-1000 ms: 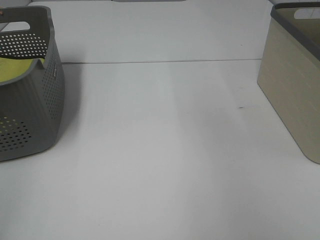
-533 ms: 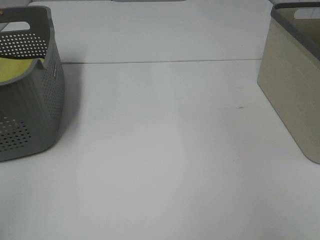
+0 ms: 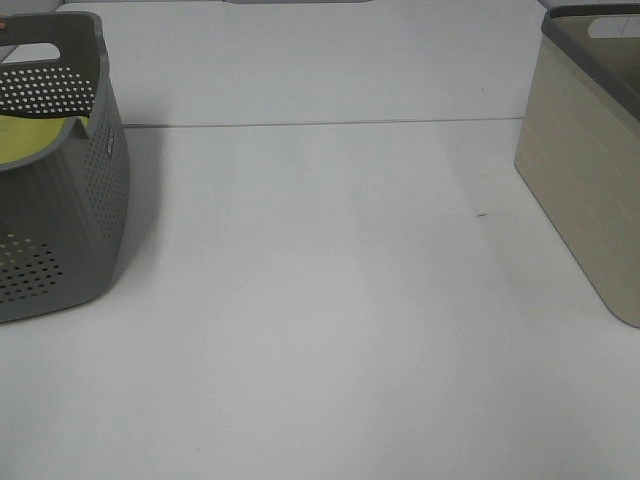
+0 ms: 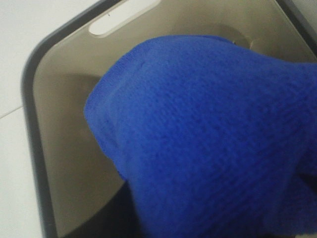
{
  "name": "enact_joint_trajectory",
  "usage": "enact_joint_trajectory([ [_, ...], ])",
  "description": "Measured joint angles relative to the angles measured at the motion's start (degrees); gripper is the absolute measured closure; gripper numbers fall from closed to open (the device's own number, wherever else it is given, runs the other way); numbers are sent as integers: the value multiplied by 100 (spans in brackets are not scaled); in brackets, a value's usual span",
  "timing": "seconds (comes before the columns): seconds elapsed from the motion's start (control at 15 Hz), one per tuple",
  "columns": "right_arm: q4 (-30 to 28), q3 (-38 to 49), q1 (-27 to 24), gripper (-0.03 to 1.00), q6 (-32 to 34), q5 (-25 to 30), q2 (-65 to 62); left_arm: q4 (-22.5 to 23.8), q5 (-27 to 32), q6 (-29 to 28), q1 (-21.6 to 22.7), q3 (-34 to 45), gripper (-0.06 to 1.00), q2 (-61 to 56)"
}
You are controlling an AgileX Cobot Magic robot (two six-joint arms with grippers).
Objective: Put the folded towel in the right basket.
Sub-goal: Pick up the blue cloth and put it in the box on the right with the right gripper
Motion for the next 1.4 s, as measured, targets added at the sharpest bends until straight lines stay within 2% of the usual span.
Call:
enact_joint_trajectory([
  [0.33,-57,0,0,84,315,-120,372,0,0,0,0,0,-4,0],
  [0.67,-69,0,0,84,332,458,573,0,0,0,0,0,-4,0],
  [0.87,-189,0,0,84,332,1112,871,0,0,0,0,0,-4,0],
  [1.4,-189,0,0,84,332,1209,1077,0,0,0,0,0,-4,0],
])
